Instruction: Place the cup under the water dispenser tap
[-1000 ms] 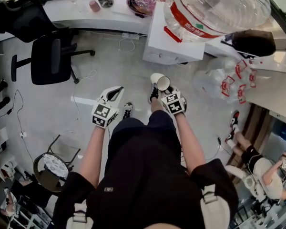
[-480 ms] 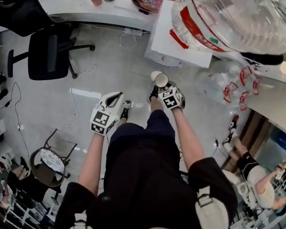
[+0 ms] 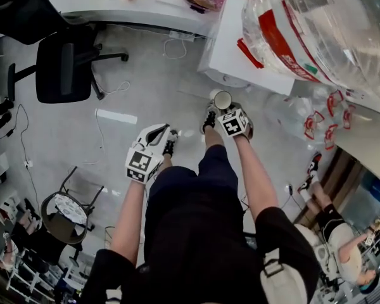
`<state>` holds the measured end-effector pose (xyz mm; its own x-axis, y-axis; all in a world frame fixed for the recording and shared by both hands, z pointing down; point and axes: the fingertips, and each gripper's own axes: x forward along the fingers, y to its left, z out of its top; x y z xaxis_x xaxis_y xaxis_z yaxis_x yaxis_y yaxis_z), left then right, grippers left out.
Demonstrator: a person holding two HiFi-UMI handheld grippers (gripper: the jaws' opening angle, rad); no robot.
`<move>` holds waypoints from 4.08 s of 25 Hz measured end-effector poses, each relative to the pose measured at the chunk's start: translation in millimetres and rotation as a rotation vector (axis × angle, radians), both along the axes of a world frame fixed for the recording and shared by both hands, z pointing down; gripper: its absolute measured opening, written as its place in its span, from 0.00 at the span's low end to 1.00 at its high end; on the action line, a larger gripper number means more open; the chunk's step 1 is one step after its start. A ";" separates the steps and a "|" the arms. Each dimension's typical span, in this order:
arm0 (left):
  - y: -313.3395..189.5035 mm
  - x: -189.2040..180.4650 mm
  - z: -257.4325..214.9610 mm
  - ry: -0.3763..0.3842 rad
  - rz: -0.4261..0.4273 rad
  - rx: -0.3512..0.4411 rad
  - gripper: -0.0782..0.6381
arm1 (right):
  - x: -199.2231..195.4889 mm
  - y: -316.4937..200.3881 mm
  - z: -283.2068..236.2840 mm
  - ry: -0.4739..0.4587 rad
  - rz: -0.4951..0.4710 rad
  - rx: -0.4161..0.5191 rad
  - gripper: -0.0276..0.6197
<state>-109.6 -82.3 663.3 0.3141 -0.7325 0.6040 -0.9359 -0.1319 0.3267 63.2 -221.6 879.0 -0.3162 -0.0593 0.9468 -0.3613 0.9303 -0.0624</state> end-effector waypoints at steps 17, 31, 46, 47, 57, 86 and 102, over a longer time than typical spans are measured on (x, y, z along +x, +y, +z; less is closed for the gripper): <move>24.2 -10.5 56.3 0.045 -0.107 -0.063 0.10 | -2.6 -48.3 101.7 0.153 0.051 0.030 0.10; 41.2 -7.7 86.5 0.043 -0.126 -0.091 0.10 | -29.6 -78.0 142.0 0.145 0.067 0.088 0.10; 41.3 0.2 90.0 0.063 -0.113 -0.105 0.10 | -35.5 -87.7 136.7 0.142 0.070 0.112 0.20; 40.3 0.1 89.3 0.061 -0.112 -0.098 0.10 | -33.2 -87.4 136.4 0.149 0.073 0.111 0.23; 32.5 -1.3 69.1 0.056 -0.075 -0.060 0.10 | -12.5 -80.6 105.5 0.185 0.095 0.136 0.29; 3.2 27.3 -50.1 -0.024 0.251 0.105 0.10 | 76.2 -7.8 -115.5 -0.053 0.290 0.194 0.04; 21.9 36.8 -84.0 -0.064 0.367 0.175 0.10 | 59.4 100.8 -211.8 -0.395 0.409 0.150 0.03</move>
<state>-72.8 -60.5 579.3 0.5398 -0.6722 0.5068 -0.8339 -0.5093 0.2127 122.6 -120.8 667.3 -0.5665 -0.3744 0.7341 -0.6686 0.7296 -0.1438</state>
